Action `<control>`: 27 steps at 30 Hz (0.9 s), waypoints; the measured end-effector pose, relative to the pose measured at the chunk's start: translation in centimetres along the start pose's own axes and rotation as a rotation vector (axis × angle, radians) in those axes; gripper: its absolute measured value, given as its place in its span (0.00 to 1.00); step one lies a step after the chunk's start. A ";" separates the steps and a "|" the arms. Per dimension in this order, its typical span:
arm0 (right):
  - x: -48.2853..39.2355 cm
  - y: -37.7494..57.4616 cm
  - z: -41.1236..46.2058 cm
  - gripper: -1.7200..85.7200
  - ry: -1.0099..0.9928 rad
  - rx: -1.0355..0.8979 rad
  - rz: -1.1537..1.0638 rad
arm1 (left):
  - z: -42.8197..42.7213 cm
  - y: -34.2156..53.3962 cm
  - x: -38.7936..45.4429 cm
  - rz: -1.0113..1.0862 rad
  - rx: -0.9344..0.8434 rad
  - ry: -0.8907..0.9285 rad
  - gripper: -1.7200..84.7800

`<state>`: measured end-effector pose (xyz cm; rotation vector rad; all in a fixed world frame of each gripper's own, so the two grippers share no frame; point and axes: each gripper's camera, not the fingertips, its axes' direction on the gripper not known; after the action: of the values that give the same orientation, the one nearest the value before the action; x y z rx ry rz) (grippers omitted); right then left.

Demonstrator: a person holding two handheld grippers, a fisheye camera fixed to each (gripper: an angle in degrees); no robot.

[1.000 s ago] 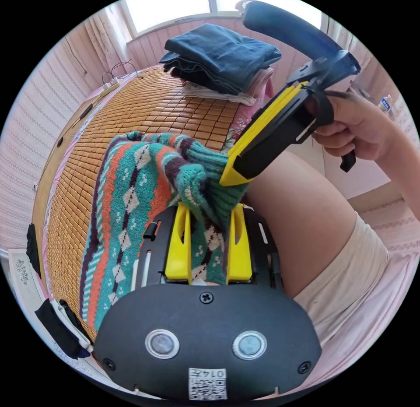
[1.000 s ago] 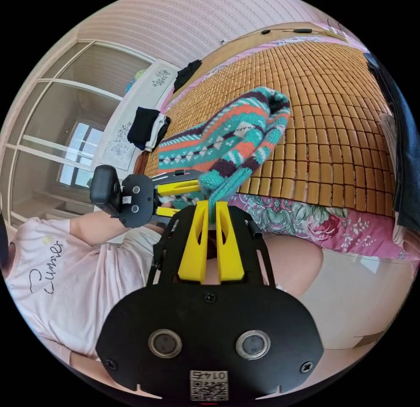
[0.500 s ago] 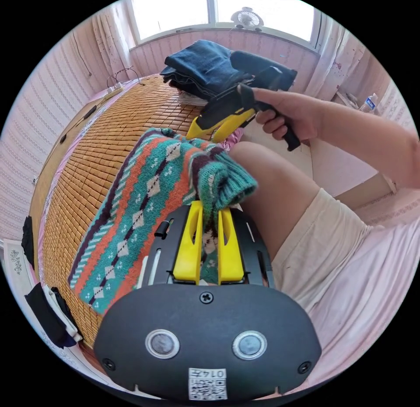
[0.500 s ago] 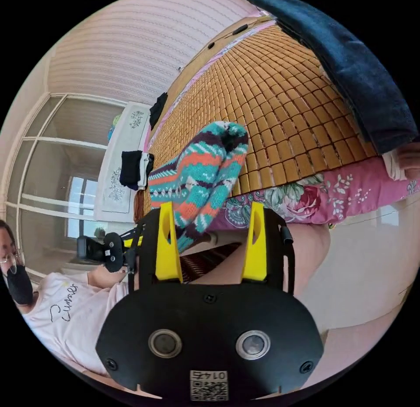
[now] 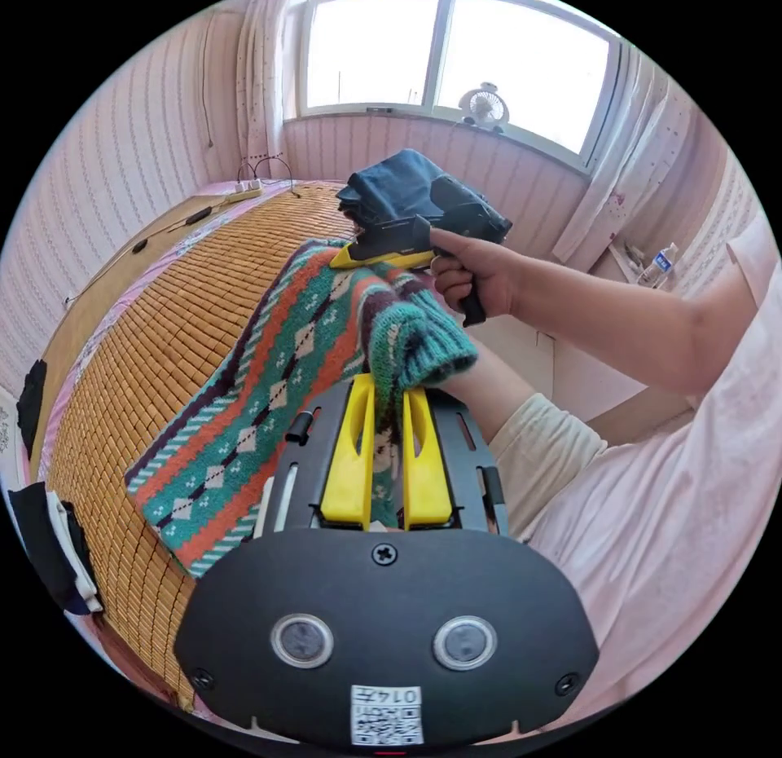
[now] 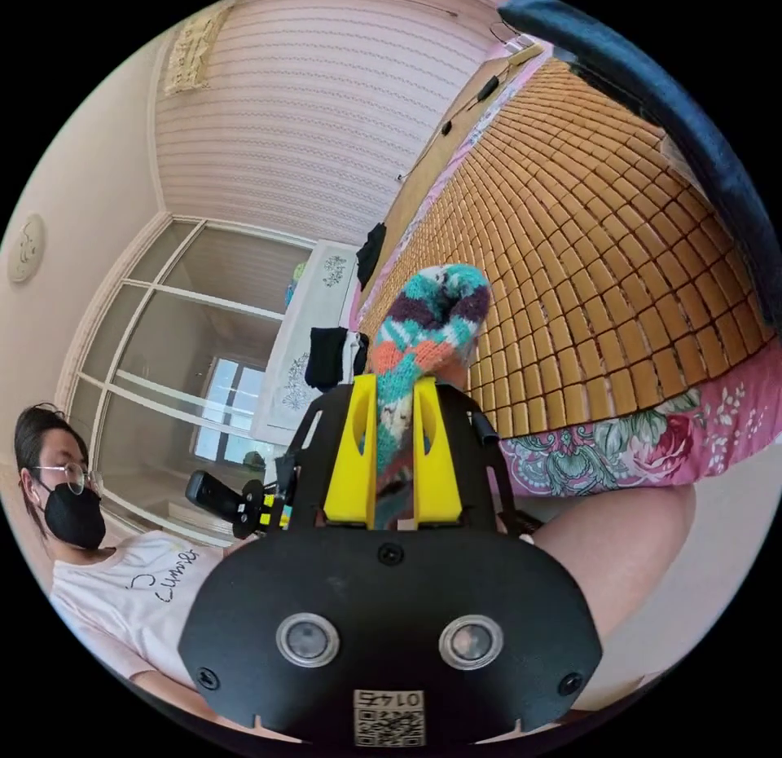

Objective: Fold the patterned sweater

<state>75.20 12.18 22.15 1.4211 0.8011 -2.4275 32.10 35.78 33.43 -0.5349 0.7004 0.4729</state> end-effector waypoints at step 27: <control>-28.9 3.7 38.1 0.09 0.541 -0.641 -0.905 | -9.2 14.0 -15.2 -0.562 0.090 0.082 0.09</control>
<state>63.48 -14.46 60.26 1.6280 2.5131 -1.8408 9.58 37.52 34.08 -0.6399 0.6131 -0.1057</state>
